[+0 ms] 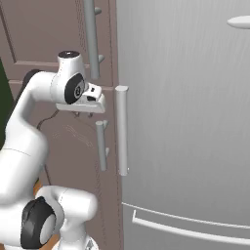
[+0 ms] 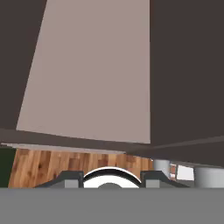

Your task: Open the cabinet and setup a tea strainer by placing it in the bowl upright.

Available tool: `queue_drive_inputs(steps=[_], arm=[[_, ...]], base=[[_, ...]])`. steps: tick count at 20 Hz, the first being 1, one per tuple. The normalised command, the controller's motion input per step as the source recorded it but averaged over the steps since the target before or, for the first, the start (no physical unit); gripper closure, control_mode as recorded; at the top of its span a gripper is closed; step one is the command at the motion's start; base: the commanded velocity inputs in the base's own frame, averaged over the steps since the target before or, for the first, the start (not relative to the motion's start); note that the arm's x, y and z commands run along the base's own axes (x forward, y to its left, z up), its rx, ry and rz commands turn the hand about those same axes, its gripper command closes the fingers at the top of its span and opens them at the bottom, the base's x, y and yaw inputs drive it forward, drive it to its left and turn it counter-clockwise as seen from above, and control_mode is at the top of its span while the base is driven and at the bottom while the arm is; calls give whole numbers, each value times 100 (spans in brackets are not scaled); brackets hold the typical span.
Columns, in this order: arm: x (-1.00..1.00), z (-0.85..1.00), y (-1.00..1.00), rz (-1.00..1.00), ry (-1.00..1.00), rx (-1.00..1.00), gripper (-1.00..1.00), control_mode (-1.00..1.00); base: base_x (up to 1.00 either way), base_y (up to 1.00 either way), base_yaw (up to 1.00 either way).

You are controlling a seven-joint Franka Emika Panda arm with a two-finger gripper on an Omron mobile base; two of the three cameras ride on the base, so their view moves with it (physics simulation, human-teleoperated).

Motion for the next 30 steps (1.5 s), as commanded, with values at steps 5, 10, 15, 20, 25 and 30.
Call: queue_drive_inputs(steps=[5, 10, 15, 20, 25, 30], arm=[[-3, 0, -27, 0, -33, -5, -100, -100], [-28, 21, -22, 0, -46, -12, -100, -100], [-29, 63, -33, 0, -52, -14, -100, -100], [-16, 98, -42, -7, -44, -7, -100, -100], [-21, 93, -36, -15, -22, 5, -100, -100], [-13, 43, -31, -10, 1, 30, -100, -100]], base=[[0, 0, 0], [0, 0, 0], [0, 0, 0], [0, 0, 0], [0, 0, 0], [0, 0, 0]])
